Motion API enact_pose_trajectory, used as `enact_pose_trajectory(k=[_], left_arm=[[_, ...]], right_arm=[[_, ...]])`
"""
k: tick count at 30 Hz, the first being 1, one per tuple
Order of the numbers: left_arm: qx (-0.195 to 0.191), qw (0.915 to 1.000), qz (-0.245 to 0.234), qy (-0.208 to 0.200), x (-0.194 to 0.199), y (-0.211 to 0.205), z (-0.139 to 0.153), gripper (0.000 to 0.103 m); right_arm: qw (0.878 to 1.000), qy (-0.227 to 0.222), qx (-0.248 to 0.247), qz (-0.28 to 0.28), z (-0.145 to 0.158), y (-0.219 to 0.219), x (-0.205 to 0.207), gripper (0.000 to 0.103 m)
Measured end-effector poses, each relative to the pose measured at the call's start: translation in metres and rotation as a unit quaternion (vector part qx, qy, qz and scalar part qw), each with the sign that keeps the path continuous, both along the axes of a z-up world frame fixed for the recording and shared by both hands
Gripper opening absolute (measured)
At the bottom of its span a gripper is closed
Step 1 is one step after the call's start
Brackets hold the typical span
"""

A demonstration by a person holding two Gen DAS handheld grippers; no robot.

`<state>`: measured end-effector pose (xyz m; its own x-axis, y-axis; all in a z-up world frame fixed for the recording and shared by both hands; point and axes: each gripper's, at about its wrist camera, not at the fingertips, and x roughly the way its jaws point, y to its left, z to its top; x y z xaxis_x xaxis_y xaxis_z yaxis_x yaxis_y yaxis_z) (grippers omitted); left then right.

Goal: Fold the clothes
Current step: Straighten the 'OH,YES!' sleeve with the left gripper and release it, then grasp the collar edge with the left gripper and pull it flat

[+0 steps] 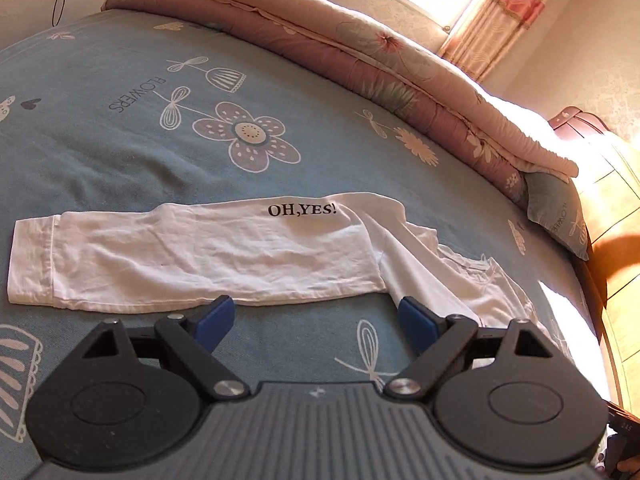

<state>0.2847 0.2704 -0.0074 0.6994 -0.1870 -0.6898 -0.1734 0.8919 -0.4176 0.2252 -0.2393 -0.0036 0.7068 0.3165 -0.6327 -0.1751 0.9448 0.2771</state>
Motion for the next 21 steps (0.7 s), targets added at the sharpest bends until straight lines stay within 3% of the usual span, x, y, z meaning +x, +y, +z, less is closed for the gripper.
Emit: enact_pose_trajectory(k=[5, 8, 12, 16, 19, 21], left_arm=[[-0.025, 0.998, 0.056, 0.014, 0.058, 0.032, -0.041, 0.089], [-0.02, 0.9957, 0.087, 0.025, 0.081, 0.05, -0.067, 0.089], [0.007, 0.9918, 0.122, 0.039, 0.084, 0.079, -0.092, 0.088], [0.032, 0.9872, 0.155, 0.018, 0.055, 0.107, -0.095, 0.088], [0.023, 0.9837, 0.178, -0.007, 0.028, 0.125, -0.096, 0.088], [0.037, 0.9819, 0.186, 0.007, 0.027, 0.122, -0.091, 0.088]], right_arm=[[0.991, 0.0, 0.08, 0.108, -0.012, 0.042, 0.048, 0.103], [0.982, 0.005, 0.094, 0.161, -0.032, 0.065, 0.061, 0.103], [0.975, 0.017, 0.053, 0.214, -0.062, 0.082, 0.052, 0.103], [0.975, 0.018, -0.003, 0.221, -0.093, 0.084, 0.036, 0.103], [0.97, 0.005, -0.04, 0.239, -0.095, 0.09, 0.03, 0.103], [0.968, 0.006, -0.052, 0.247, -0.093, 0.091, 0.03, 0.103]])
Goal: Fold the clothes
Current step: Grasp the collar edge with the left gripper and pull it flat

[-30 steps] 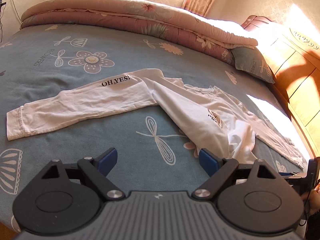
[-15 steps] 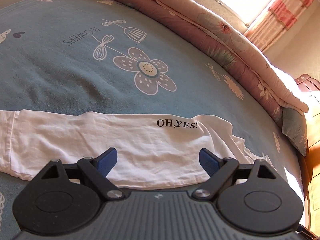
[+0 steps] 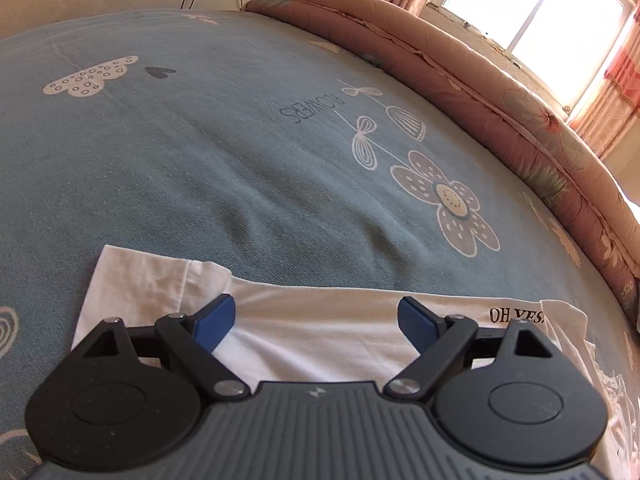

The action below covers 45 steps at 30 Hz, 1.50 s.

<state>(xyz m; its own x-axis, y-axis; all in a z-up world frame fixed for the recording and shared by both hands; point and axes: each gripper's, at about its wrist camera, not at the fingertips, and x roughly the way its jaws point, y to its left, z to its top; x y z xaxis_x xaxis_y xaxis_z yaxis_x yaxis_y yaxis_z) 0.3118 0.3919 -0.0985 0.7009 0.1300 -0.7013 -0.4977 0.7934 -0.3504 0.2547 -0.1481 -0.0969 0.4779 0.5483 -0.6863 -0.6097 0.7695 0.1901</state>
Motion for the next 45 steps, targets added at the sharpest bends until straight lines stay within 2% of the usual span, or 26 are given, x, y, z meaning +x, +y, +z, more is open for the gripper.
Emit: enact_pose_trajectory(k=[2, 5, 7, 9, 12, 16, 18, 20, 22, 24, 25, 28, 32, 34, 37, 38, 40, 42, 43, 45], left_arm=[[-0.001, 0.9999, -0.011, 0.013, 0.01, -0.014, 0.009, 0.086], [-0.027, 0.9954, -0.092, -0.009, 0.038, -0.054, 0.025, 0.088], [-0.035, 0.9886, -0.144, -0.026, 0.064, -0.09, 0.038, 0.088], [-0.062, 0.9776, -0.196, -0.043, 0.094, -0.127, 0.047, 0.088], [-0.106, 0.9566, -0.267, -0.051, 0.14, -0.186, 0.05, 0.088], [-0.124, 0.931, -0.341, -0.036, 0.194, -0.267, 0.041, 0.088], [-0.079, 0.93, -0.358, -0.019, 0.214, -0.297, 0.037, 0.088], [-0.011, 0.922, -0.387, -0.006, 0.231, -0.323, 0.036, 0.084], [0.022, 0.9106, -0.413, 0.008, 0.244, -0.338, 0.035, 0.068], [0.041, 0.9028, -0.427, 0.027, 0.255, -0.346, 0.031, 0.058], [0.063, 0.8975, -0.435, 0.033, 0.258, -0.351, 0.029, 0.056], [0.129, 0.8716, -0.471, 0.047, 0.262, -0.359, 0.023, 0.055], [0.16, 0.8391, -0.516, 0.062, 0.262, -0.359, 0.012, 0.054], [0.178, 0.8287, -0.526, 0.069, 0.261, -0.36, 0.006, 0.043], [0.194, 0.8147, -0.543, 0.063, 0.259, -0.361, 0.001, 0.04], [0.193, 0.8116, -0.548, 0.061, 0.259, -0.362, 0.001, 0.036], [0.189, 0.8052, -0.559, 0.059, 0.255, -0.365, 0.002, 0.014], [0.194, 0.7978, -0.568, 0.055, 0.248, -0.37, 0.003, 0.007], [0.196, 0.7978, -0.568, 0.051, 0.245, -0.371, 0.004, 0.005], [0.188, 0.8088, -0.557, 0.03, 0.244, -0.37, 0.012, 0.005]], right_arm=[[1.0, 0.007, 0.016, -0.01, 0.002, -0.005, 0.002, 0.103], [0.999, 0.018, 0.044, -0.021, 0.005, -0.013, 0.006, 0.103], [0.998, 0.025, 0.055, -0.025, 0.005, -0.017, 0.008, 0.103], [0.998, 0.023, 0.055, -0.024, 0.005, -0.018, 0.007, 0.103], [0.998, 0.015, 0.05, -0.017, 0.006, -0.018, 0.004, 0.103], [0.998, -0.005, 0.058, -0.002, 0.012, -0.026, -0.002, 0.103], [0.998, -0.016, 0.059, 0.002, 0.016, -0.031, -0.003, 0.103], [0.998, -0.027, 0.058, 0.006, 0.018, -0.037, -0.004, 0.103], [0.998, -0.025, 0.065, 0.003, 0.019, -0.044, -0.002, 0.103], [0.997, -0.019, 0.073, -0.002, 0.018, -0.051, 0.001, 0.103], [0.997, -0.015, 0.077, -0.005, 0.017, -0.053, 0.003, 0.103], [0.996, -0.005, 0.084, -0.019, 0.014, -0.061, 0.009, 0.103], [0.996, 0.0, 0.089, -0.032, 0.012, -0.068, 0.014, 0.103], [0.996, 0.001, 0.088, -0.034, 0.01, -0.068, 0.015, 0.103], [0.996, 0.003, 0.08, -0.032, 0.006, -0.066, 0.016, 0.103], [0.996, 0.003, 0.079, -0.032, 0.005, -0.065, 0.016, 0.103], [0.997, 0.002, 0.076, -0.03, 0.005, -0.065, 0.016, 0.103], [0.997, 0.003, 0.076, -0.029, 0.005, -0.065, 0.017, 0.103], [0.997, 0.004, 0.077, -0.029, 0.005, -0.065, 0.017, 0.103], [0.997, 0.005, 0.077, -0.029, 0.005, -0.066, 0.017, 0.103]])
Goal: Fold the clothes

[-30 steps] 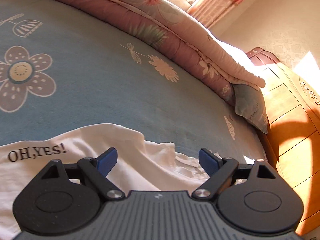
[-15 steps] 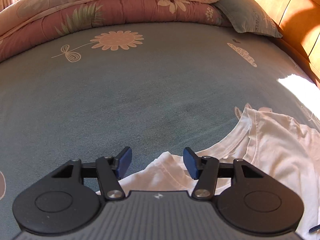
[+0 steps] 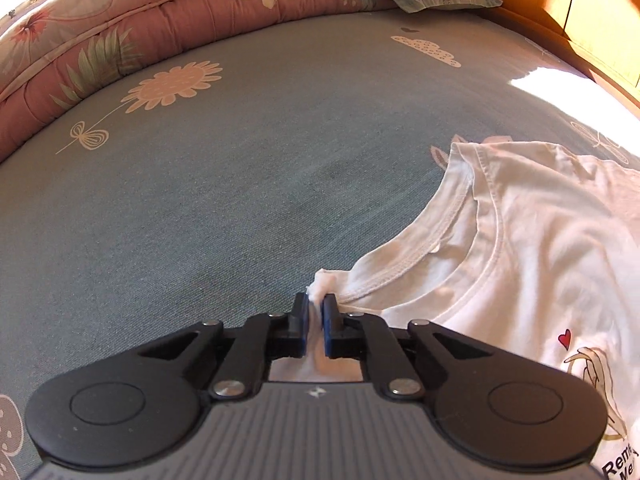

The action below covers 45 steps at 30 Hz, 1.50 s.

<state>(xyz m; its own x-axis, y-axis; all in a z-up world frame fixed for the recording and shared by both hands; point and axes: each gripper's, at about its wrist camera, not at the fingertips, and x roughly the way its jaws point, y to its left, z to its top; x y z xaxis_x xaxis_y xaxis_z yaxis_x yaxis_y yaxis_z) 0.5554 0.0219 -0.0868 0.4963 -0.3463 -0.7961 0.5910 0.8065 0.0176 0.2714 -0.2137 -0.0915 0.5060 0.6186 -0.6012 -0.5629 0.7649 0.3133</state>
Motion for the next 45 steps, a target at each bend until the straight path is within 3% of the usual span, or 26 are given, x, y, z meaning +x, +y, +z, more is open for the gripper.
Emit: enact_pose_trajectory(k=[5, 7, 11, 14, 16, 18, 19, 22, 23, 27, 31, 36, 39, 40, 43, 45], left_arm=[[-0.036, 0.9972, 0.052, -0.039, 0.011, -0.001, 0.017, 0.005], [-0.036, 0.9966, 0.069, -0.027, 0.014, -0.002, 0.016, 0.015], [-0.035, 0.9926, 0.109, -0.041, 0.007, 0.006, 0.021, 0.025], [-0.076, 0.9893, 0.123, -0.021, -0.002, 0.021, 0.024, 0.032], [-0.091, 0.9892, 0.115, 0.012, -0.006, 0.027, 0.016, 0.043], [-0.063, 0.9886, 0.132, 0.033, -0.006, 0.03, 0.0, 0.045], [-0.038, 0.9863, 0.156, 0.038, -0.004, 0.033, -0.008, 0.041], [-0.02, 0.9744, 0.224, 0.013, -0.002, 0.041, -0.006, 0.035], [-0.015, 0.974, 0.226, 0.008, -0.002, 0.036, -0.001, 0.035], [-0.068, 0.9884, 0.136, 0.003, -0.007, -0.002, 0.022, 0.037], [-0.112, 0.9927, 0.042, 0.016, -0.006, -0.066, 0.03, 0.038], [-0.076, 0.9968, -0.024, 0.008, 0.006, -0.137, 0.005, 0.04], [-0.048, 0.9983, -0.031, 0.012, 0.014, -0.149, -0.014, 0.041], [-0.041, 0.9986, -0.034, 0.005, 0.015, -0.15, -0.018, 0.048], [-0.04, 0.9983, -0.038, -0.017, 0.013, -0.151, -0.023, 0.055], [-0.044, 0.9985, -0.031, -0.008, 0.014, -0.151, -0.023, 0.051]], right_arm=[[1.0, -0.001, -0.001, 0.0, 0.0, 0.001, 0.0, 0.103], [1.0, -0.001, 0.0, 0.0, 0.0, 0.001, 0.0, 0.103], [1.0, -0.002, 0.0, -0.001, 0.0, 0.0, 0.0, 0.103], [1.0, -0.004, 0.002, -0.003, 0.002, 0.0, 0.0, 0.103], [1.0, -0.006, 0.003, -0.005, 0.003, -0.001, 0.0, 0.103], [1.0, -0.006, 0.005, -0.008, 0.003, -0.002, 0.001, 0.103], [1.0, -0.007, 0.006, -0.011, 0.004, -0.003, 0.001, 0.103], [1.0, -0.009, 0.008, -0.018, 0.005, -0.005, 0.002, 0.103], [1.0, -0.011, 0.01, -0.02, 0.006, -0.006, 0.002, 0.103], [0.999, -0.011, 0.018, -0.025, 0.008, -0.011, 0.003, 0.103], [0.999, -0.013, 0.018, -0.03, 0.009, -0.013, 0.003, 0.103], [0.999, -0.031, 0.013, -0.028, 0.018, -0.016, 0.0, 0.103], [0.999, -0.044, 0.012, -0.029, 0.026, -0.021, -0.002, 0.103], [0.998, -0.049, 0.013, -0.029, 0.028, -0.023, -0.003, 0.103], [0.997, -0.056, 0.023, -0.037, 0.034, -0.03, -0.004, 0.103], [0.997, -0.052, 0.028, -0.042, 0.033, -0.033, -0.004, 0.103]])
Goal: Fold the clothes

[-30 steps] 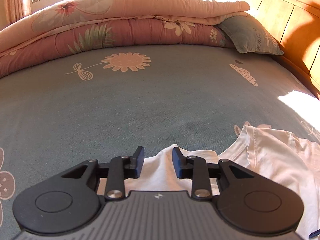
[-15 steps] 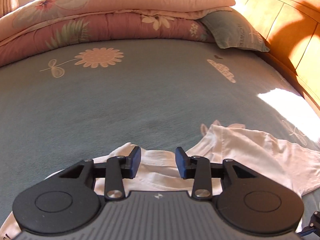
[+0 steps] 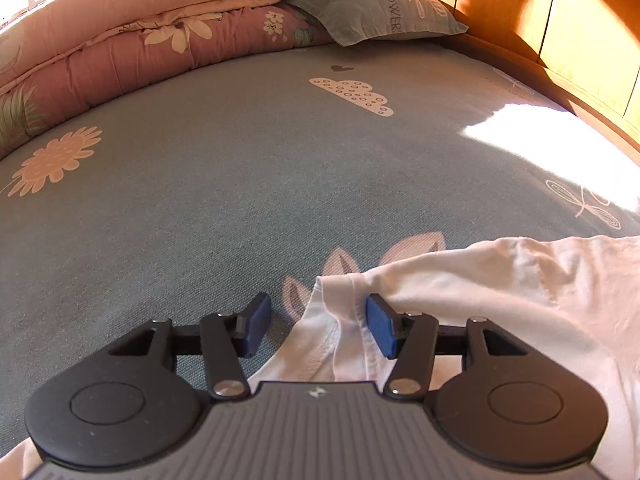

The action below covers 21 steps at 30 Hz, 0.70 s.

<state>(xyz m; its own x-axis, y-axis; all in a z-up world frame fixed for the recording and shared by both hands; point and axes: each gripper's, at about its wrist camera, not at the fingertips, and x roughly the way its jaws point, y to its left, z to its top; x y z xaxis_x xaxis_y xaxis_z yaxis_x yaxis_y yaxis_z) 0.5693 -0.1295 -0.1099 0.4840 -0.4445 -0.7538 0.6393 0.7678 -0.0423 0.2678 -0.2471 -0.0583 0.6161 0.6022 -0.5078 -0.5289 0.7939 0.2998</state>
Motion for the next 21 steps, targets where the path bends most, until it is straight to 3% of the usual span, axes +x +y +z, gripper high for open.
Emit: enact_pose_trajectory(k=[2, 3, 4, 8, 14, 16, 18, 21], left_arm=[[-0.005, 0.9999, 0.0, 0.013, 0.0, -0.002, 0.002, 0.036], [-0.008, 0.9998, -0.002, 0.018, -0.002, -0.004, 0.005, 0.017], [-0.012, 0.9997, -0.004, 0.022, -0.003, -0.006, 0.007, 0.012], [-0.016, 0.9998, -0.008, -0.003, -0.004, -0.017, 0.016, 0.01], [-0.021, 0.9992, 0.025, -0.022, -0.005, -0.005, 0.031, 0.026], [-0.035, 0.9979, 0.038, -0.04, -0.013, 0.015, 0.047, 0.049], [-0.042, 0.998, 0.046, -0.012, -0.017, 0.037, 0.054, 0.059], [-0.025, 0.9962, 0.069, 0.047, -0.022, 0.065, 0.044, 0.059]], right_arm=[[1.0, 0.0, -0.001, -0.001, -0.001, 0.0, 0.0, 0.103], [1.0, 0.0, -0.002, -0.001, -0.001, 0.001, 0.0, 0.103], [1.0, 0.0, -0.003, -0.002, -0.001, 0.001, 0.0, 0.103], [1.0, -0.003, -0.008, 0.0, -0.002, 0.004, -0.001, 0.103], [1.0, -0.007, -0.017, 0.006, -0.001, 0.008, -0.004, 0.103], [1.0, -0.008, -0.014, 0.007, 0.0, 0.007, -0.004, 0.103], [1.0, -0.008, -0.013, 0.005, 0.001, 0.006, -0.005, 0.103], [1.0, -0.007, -0.011, 0.002, 0.001, 0.005, -0.005, 0.103]])
